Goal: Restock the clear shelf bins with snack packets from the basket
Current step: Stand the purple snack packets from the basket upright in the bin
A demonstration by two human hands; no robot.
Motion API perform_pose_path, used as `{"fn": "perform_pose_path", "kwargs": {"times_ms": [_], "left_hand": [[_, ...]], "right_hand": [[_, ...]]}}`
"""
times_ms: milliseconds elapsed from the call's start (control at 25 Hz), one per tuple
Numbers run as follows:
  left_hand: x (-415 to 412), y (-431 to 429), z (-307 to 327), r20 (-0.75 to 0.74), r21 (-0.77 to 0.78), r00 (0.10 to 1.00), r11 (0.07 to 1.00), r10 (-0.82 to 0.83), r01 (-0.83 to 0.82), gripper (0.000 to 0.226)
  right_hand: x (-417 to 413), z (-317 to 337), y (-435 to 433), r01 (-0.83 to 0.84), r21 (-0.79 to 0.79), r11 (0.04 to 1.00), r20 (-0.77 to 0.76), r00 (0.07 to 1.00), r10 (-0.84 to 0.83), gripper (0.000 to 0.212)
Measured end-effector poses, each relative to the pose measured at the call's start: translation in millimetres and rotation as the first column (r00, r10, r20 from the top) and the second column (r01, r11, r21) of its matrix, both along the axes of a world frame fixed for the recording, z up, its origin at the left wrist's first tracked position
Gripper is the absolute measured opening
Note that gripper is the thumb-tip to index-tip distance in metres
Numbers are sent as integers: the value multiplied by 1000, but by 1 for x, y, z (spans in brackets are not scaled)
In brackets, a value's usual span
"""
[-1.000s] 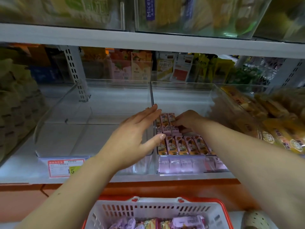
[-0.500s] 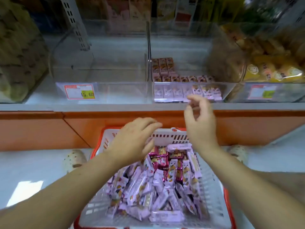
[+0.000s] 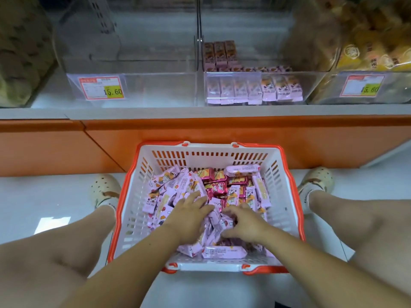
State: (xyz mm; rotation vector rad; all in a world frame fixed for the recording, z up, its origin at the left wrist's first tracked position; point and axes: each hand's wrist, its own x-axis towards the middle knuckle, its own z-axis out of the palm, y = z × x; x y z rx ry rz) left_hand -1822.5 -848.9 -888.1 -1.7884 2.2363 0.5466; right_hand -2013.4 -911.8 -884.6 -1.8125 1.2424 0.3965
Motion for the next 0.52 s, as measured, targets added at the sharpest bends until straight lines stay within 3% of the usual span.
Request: {"fn": "perform_pose_path", "kwargs": {"times_ms": [160,280,400,520], "left_hand": [[1,-6,1,-5,37,1000,999,-11,11,60],[-4,-11,6,-80,16,997,1000,6,-5,63],[-15,-15,15,-206,33,978,999,42,-36,60],[-25,-16,28,-436,215,857,956,275,-198,64]], "right_hand": [[0,2,2,-1,-90,996,48,999,6,39],[-5,13,-11,180,-25,983,147,974,-175,34],[-12,24,-27,372,106,922,234,892,-387,41],[-12,37,-34,528,222,820,351,741,-572,32]]}}
